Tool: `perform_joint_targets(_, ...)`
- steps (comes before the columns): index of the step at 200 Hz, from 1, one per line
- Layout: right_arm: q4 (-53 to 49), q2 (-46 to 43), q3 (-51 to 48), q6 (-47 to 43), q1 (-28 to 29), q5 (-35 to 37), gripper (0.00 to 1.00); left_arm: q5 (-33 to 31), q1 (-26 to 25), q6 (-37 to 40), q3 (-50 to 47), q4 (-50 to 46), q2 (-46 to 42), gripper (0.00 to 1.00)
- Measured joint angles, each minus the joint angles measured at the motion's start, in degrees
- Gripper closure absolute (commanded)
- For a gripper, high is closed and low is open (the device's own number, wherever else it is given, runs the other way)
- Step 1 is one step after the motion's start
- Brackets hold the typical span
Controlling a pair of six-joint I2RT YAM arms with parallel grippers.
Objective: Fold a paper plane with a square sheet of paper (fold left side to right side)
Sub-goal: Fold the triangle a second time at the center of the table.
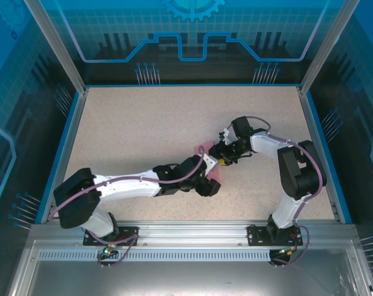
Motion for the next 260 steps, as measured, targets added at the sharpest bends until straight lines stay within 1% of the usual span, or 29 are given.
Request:
perform_joint_targets(53,-0.2,0.1,0.8,0.0,0.0,-0.6,0.59,-9.5,-4.2,1.1,9.6,-4.6,11.2,0.31)
perform_joint_targets(97,-0.3,0.1,0.8,0.0,0.1,-0.6,0.59,-18.5,-5.7,1.1,15.3,-10.1,17.3,0.32)
perform_joint_targets(117,-0.3,0.2,0.8,0.3,0.1,-0.6,0.59,-22.0,-6.0,1.1,17.4,-12.0,19.5,0.34)
perform_joint_targets(146,-0.4,0.5,0.9,0.5,0.1,-0.5,0.59,-25.4,-6.0,1.3,18.6,-14.3,21.2,0.44)
perform_joint_targets(177,-0.4,0.9,1.0,0.4,0.3,-0.3,0.59,-27.3,-6.0,1.4,18.7,-15.4,21.5,0.61)
perform_joint_targets(199,-0.5,1.1,1.0,0.4,0.4,0.1,0.59,-27.8,-6.0,1.6,18.7,-15.8,21.5,0.71)
perform_joint_targets(260,-1.5,1.4,1.4,0.4,0.5,0.9,0.59,-27.9,-6.1,1.7,18.6,-15.6,21.4,0.91)
